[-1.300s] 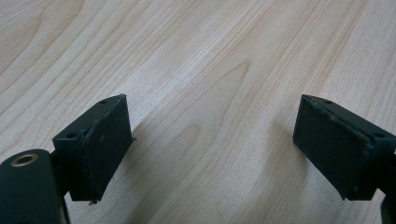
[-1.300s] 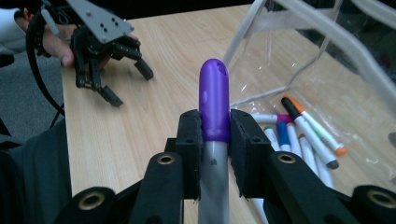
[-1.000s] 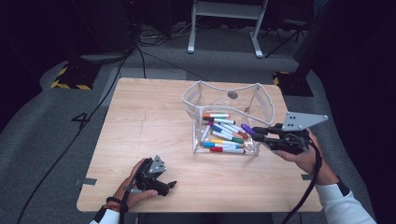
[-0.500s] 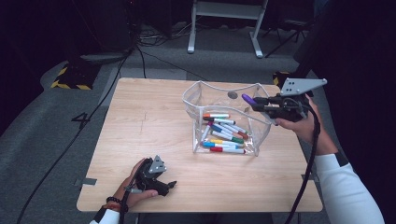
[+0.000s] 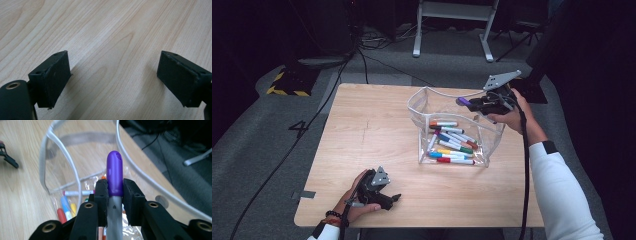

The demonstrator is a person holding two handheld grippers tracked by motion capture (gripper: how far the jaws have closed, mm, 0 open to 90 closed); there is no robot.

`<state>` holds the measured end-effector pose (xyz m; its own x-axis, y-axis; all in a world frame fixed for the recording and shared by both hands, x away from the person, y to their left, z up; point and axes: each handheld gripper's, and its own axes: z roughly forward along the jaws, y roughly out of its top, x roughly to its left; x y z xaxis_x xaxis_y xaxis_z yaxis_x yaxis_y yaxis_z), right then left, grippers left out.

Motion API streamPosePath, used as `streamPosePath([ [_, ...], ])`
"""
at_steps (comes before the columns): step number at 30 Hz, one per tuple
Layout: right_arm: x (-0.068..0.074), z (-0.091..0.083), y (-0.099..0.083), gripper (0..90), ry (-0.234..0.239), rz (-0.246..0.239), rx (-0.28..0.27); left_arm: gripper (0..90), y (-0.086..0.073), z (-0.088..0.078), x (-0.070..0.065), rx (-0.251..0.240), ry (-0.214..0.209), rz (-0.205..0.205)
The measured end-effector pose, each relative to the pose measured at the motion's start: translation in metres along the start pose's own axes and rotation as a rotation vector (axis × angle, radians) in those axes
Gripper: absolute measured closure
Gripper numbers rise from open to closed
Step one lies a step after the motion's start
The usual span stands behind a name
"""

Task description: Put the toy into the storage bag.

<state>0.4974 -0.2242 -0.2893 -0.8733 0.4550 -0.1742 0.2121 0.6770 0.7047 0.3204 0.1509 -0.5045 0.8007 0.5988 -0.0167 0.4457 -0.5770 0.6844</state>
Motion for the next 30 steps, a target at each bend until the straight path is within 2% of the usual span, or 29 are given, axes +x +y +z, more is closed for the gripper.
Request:
streamPosePath([
  [2, -0.001, 0.007, -0.002, 74.9, 0.014, -0.002, 0.025, 11.7, 0.0, 0.0, 0.0, 0.0, 0.0, 0.0],
  [6, -0.001, 0.018, -0.006, 74.9, 0.033, 0.0, 0.113, 11.7, 0.0, 0.0, 0.0, 0.0, 0.0, 0.0],
  [9, 0.0, 0.025, -0.009, 74.8, 0.075, -0.005, 0.183, 11.7, 0.0, 0.0, 0.0, 0.0, 0.0, 0.0],
  [14, 0.005, 0.026, -0.01, 74.8, 0.16, 0.002, 0.25, 11.7, 0.0, 0.0, 0.0, 0.0, 0.0, 0.001],
  [17, 0.011, 0.026, -0.009, 74.7, 0.198, -0.007, 0.267, 11.7, 0.0, 0.0, 0.0, 0.0, 0.0, 0.0],
  [24, 0.023, 0.024, -0.005, 74.1, 0.231, -0.047, 0.296, 11.7, 0.0, 0.0, 0.0, 0.0, 0.0, 0.0],
  [30, 0.024, 0.025, -0.008, 71.3, 0.216, -0.03, 0.285, 11.7, 0.0, 0.0, 0.0, 0.0, 0.0, 0.0],
])
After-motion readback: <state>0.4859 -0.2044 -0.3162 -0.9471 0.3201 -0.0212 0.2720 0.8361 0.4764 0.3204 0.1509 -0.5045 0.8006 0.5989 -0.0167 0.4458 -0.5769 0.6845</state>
